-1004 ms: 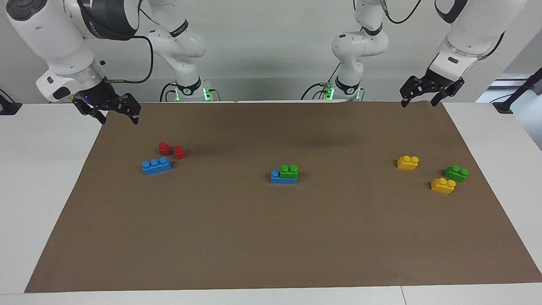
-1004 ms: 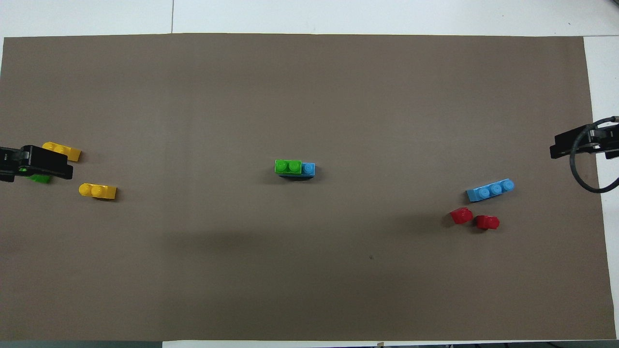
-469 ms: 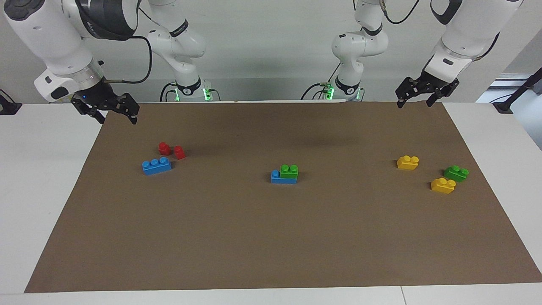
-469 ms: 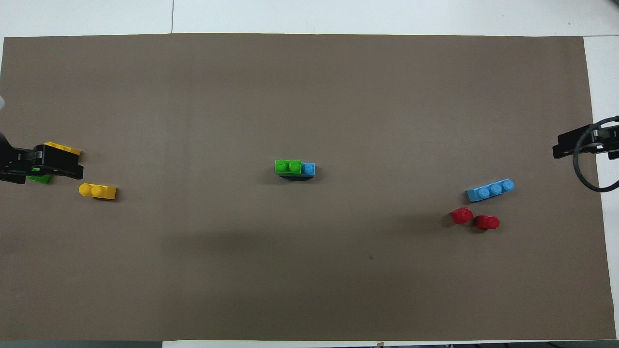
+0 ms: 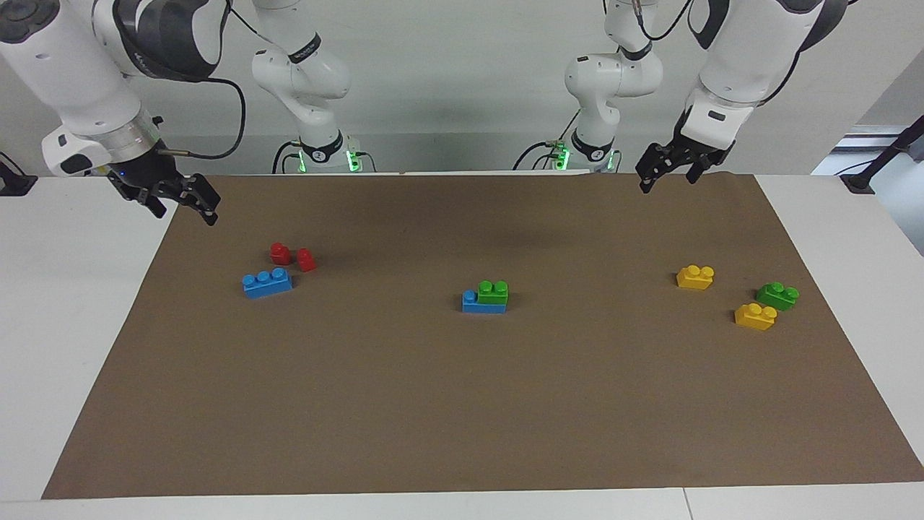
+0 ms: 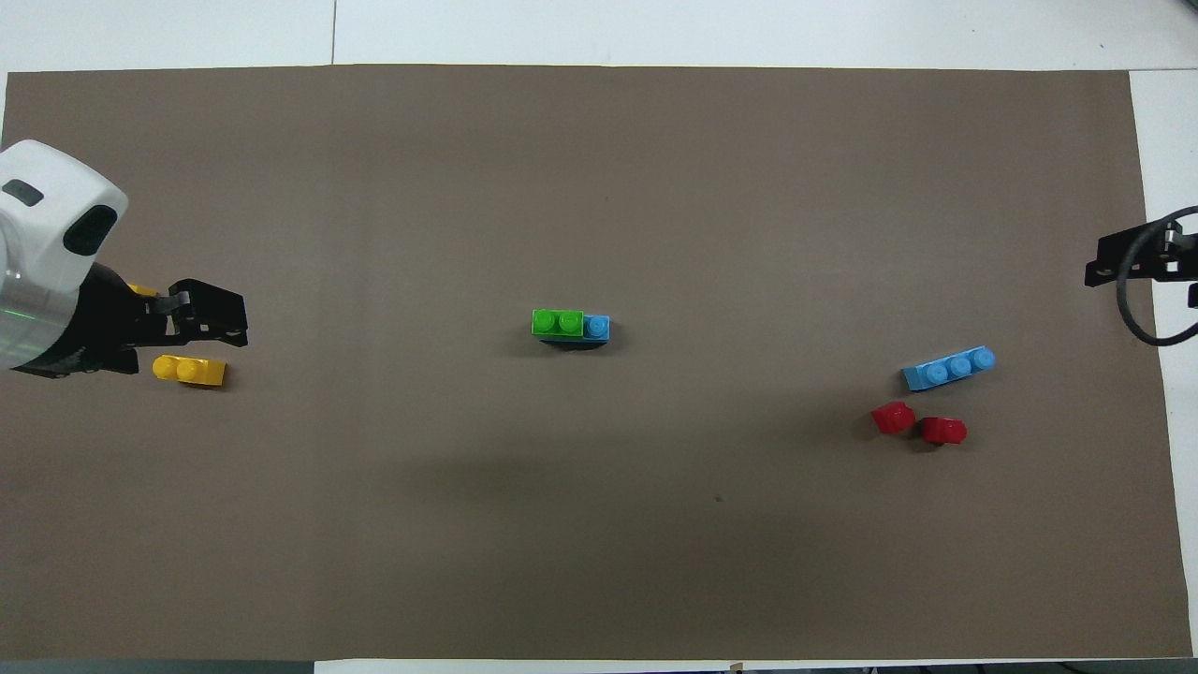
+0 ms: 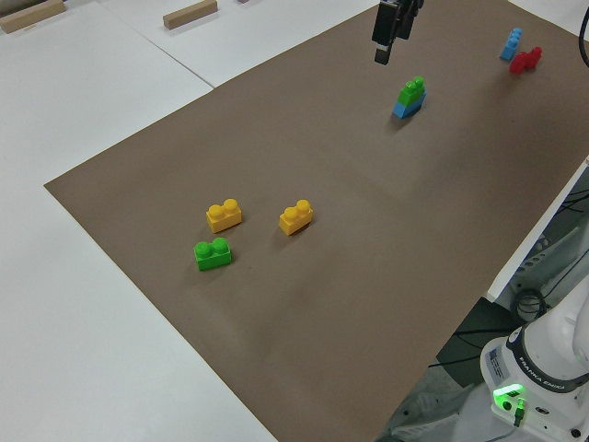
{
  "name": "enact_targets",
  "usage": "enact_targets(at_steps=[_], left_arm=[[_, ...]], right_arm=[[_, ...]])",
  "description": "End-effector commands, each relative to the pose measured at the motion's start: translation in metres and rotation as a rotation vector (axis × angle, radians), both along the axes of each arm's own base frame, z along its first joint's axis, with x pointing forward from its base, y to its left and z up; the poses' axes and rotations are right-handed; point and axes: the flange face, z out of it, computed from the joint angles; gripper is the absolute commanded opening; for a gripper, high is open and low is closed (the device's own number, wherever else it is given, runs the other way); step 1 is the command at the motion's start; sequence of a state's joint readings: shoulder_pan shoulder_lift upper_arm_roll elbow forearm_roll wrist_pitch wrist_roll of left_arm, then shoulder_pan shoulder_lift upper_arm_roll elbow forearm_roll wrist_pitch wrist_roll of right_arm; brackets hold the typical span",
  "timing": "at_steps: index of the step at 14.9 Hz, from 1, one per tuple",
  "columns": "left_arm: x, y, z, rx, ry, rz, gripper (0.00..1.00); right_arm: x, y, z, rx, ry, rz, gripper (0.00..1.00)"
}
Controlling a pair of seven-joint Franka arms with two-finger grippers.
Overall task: Remove green block with left arm and hold with right
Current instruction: 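Move the left gripper and the right gripper toward the green-blue bricks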
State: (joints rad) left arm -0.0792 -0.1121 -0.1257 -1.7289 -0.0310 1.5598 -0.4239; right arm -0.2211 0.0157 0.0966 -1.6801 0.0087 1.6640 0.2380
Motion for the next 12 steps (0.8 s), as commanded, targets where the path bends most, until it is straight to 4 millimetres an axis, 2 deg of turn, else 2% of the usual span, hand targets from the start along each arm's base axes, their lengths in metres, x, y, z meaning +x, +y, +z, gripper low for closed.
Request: enact_targets(at_steps=[1, 4, 6, 8, 10, 12], left_arm=[[-0.023, -0.026, -0.006, -0.025, -0.025, 0.162, 1.0], [-0.035, -0.059, -0.019, -0.04, -0.073, 0.356, 1.0], [-0.042, -0.083, -0.027, -0.055, -0.091, 0.484, 1.0], [-0.045, -0.106, -0.035, -0.085, -0.113, 0.66, 1.0], [-0.048, -0.124, -0.047, -0.117, -0.127, 0.799, 1.0], [-0.054, -0.145, -0.06, -0.133, -0.124, 0.874, 1.0]], right_arm=[[0.008, 0.027, -0.02, 0.033, 0.002, -0.302, 1.0], [0.021, 0.061, -0.04, 0.067, 0.037, -0.59, 1.0], [0.028, 0.076, -0.052, 0.12, 0.083, -0.784, 1.0], [0.03, 0.087, -0.066, 0.185, 0.116, -0.891, 1.0], [0.029, 0.108, -0.082, 0.232, 0.141, -0.983, 1.0], [0.026, 0.137, -0.1, 0.258, 0.166, -1.053, 1.0]])
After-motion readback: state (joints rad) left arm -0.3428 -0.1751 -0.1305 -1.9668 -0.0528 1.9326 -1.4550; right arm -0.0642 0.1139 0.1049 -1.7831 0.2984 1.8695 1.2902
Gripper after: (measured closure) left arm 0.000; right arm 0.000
